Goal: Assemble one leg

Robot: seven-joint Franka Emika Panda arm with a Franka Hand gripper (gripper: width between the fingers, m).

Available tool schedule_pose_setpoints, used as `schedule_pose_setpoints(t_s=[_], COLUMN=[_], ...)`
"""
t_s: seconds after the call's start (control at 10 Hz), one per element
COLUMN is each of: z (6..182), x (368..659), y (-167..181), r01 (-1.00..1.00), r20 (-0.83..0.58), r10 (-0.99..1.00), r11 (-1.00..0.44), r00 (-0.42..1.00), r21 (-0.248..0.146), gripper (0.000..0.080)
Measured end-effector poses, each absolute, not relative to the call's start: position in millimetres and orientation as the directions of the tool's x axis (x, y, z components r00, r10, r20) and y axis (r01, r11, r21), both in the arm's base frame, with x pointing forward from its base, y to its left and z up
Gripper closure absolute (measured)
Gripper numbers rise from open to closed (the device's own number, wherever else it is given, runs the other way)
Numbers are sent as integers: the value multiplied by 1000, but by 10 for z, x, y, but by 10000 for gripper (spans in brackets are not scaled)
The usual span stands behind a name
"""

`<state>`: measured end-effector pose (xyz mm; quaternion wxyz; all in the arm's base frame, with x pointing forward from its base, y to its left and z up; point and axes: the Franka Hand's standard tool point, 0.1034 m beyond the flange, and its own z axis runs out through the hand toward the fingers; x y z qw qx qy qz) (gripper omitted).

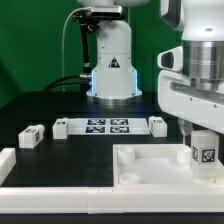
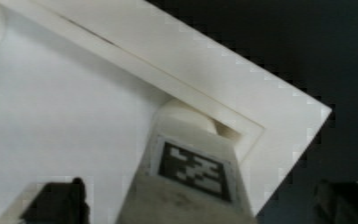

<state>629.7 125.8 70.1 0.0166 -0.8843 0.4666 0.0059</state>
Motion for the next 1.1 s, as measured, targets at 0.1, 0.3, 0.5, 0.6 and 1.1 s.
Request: schedule_pose_setpoints(t_s=[0.1, 0.3, 0.5, 0.6, 1.1], z=[702, 699, 690, 687, 687], x=[6297, 6295, 6285, 6289, 6309], y=[1260, 1267, 1240, 1214, 1166], r01=[-735, -525, -284, -156, 105], r20=[-22, -7, 0, 4, 15], r10=[-735, -525, -284, -157, 105], r11=[-678, -851, -958, -987, -994], r00=[678, 851, 959, 988, 994], r21=[-27, -27, -26, -23, -9], gripper=[151, 151, 151, 151, 252])
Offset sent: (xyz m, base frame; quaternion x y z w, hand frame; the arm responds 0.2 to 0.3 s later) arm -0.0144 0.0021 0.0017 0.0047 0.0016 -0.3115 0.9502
